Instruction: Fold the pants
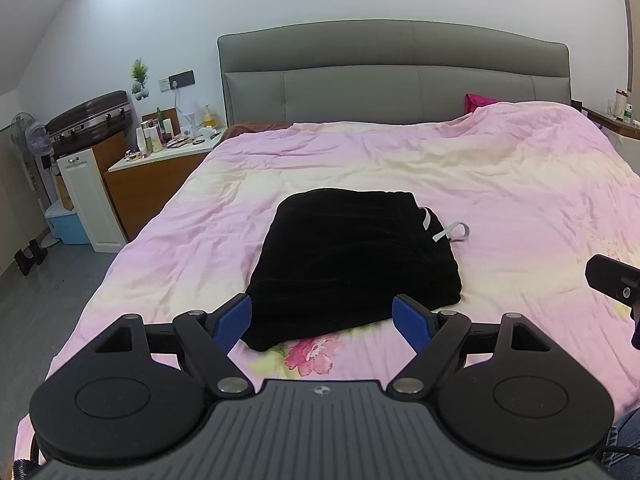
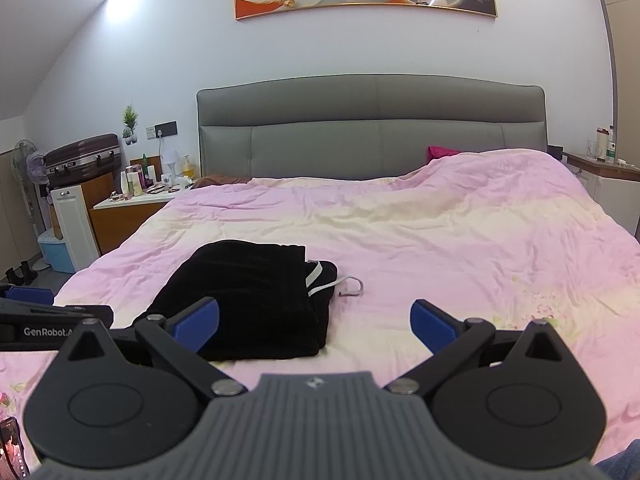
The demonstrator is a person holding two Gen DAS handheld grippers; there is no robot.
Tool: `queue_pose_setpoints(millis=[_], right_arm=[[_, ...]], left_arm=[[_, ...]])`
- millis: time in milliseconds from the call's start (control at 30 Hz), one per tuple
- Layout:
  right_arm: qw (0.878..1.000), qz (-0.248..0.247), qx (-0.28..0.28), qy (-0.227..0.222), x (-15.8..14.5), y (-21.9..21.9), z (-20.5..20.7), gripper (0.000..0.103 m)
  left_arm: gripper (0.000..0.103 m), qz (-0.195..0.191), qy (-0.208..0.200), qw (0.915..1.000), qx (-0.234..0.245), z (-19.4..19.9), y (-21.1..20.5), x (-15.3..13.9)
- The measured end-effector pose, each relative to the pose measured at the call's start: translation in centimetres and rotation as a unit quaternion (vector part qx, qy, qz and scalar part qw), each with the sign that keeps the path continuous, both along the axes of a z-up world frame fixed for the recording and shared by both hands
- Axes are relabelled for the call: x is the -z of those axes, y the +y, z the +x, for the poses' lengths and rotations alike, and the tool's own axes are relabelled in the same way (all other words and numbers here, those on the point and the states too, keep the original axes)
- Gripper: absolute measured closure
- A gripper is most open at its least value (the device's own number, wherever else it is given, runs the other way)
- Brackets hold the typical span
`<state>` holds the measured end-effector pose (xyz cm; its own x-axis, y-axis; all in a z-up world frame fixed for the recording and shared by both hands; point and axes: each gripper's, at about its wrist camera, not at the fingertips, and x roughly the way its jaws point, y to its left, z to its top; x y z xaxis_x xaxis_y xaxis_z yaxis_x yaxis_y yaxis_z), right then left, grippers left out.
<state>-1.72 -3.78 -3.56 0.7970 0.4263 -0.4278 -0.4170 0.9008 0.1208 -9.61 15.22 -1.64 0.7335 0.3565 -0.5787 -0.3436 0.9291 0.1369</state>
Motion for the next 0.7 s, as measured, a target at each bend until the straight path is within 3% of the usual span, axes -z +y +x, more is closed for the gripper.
queue_pose_setpoints(millis=[700], right_arm=[[1.000, 0.002, 0.001, -0.008, -0.48, -0.18, -0.64, 0.005]], left_arm=[[0.009, 0.004, -0.004, 1.0000, -0.001, -0.15, -0.70, -0.43]])
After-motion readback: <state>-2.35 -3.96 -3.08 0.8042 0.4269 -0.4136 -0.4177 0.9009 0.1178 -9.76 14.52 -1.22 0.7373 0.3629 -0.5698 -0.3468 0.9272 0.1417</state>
